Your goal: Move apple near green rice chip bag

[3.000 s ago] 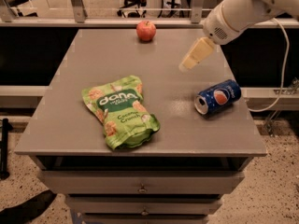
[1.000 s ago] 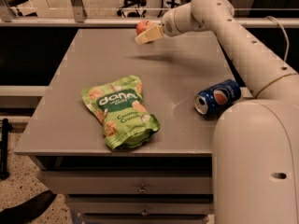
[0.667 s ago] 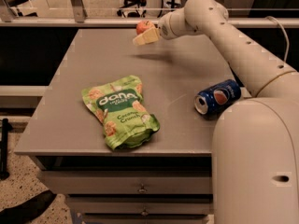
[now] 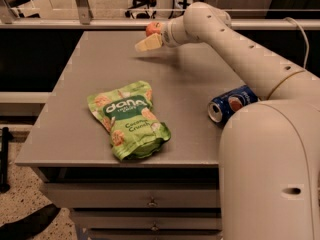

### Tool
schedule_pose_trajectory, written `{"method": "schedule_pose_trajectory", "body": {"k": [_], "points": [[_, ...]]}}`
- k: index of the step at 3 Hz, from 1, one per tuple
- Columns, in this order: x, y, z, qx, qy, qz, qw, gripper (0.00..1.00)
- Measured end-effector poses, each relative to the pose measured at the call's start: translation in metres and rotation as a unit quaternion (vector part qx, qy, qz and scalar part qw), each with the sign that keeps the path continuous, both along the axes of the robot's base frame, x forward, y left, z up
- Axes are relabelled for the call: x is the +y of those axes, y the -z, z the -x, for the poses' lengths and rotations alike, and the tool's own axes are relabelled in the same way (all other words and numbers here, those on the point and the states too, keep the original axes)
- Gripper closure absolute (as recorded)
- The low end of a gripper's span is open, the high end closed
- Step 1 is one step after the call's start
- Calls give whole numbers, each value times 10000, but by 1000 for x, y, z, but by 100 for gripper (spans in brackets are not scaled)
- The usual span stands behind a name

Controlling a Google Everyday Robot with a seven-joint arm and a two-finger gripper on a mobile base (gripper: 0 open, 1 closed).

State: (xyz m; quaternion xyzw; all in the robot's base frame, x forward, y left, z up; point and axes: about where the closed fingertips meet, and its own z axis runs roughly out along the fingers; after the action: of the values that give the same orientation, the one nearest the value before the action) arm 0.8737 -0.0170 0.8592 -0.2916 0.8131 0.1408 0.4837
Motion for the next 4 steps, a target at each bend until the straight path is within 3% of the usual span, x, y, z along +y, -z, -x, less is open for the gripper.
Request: {"method": "schedule_pose_trajectory", "body": {"k": [2, 3, 4], "points": [[-12, 0, -31, -137, 282, 123, 9994, 0], [-18, 14, -41, -24, 413, 191, 9990, 16], [-25, 19, -47, -11, 489, 221, 9986, 40]]}}
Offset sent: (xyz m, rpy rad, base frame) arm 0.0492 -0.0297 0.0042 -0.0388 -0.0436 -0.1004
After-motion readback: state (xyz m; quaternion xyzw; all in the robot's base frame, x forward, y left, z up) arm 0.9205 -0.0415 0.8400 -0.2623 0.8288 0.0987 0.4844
